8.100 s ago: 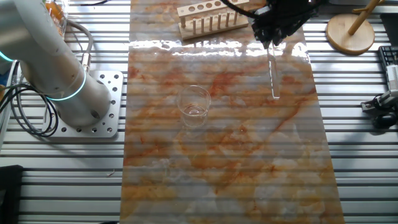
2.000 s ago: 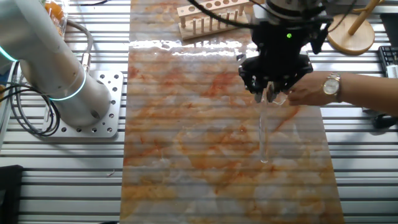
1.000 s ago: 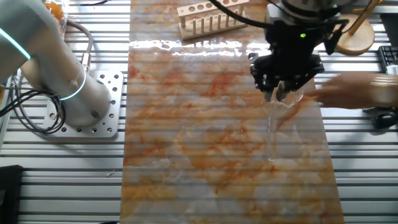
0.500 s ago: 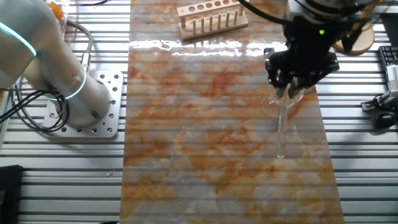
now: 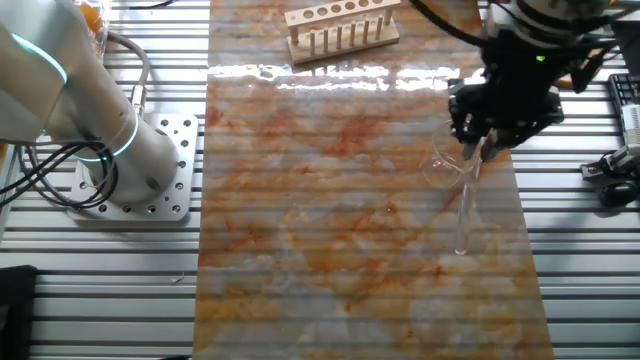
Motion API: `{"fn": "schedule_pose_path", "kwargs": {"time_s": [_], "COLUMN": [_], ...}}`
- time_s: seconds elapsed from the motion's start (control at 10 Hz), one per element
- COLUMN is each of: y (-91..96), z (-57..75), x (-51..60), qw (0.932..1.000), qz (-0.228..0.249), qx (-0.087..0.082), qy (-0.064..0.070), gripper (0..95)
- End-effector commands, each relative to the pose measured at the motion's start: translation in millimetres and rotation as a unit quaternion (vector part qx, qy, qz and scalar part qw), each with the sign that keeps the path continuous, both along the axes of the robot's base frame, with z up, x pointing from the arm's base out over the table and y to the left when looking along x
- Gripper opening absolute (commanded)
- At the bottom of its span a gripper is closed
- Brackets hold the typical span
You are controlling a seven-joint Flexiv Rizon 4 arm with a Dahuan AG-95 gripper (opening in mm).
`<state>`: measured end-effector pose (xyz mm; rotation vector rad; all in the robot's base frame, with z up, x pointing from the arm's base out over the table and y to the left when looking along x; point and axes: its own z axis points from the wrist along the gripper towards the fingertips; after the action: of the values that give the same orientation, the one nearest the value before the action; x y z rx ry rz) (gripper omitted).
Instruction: Pour out the test tube
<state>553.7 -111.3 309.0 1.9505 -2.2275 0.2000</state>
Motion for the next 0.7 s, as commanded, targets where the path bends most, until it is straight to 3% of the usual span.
{"fn": "schedule_pose_path", "kwargs": {"time_s": [0.1, 0.2, 0.7], "y": [8.2, 10.9, 23.9], "z": [-10.4, -16.5, -39.5], "x": [10.3, 15.2, 32.1], "qw": [0.9998, 0.9995, 0.9994], "qz": [-0.008, -0.014, -0.011], "qx": [-0.018, -0.024, -0.024], "qy": [0.008, 0.013, 0.024], "gripper": [0.0, 0.0, 0.0]}}
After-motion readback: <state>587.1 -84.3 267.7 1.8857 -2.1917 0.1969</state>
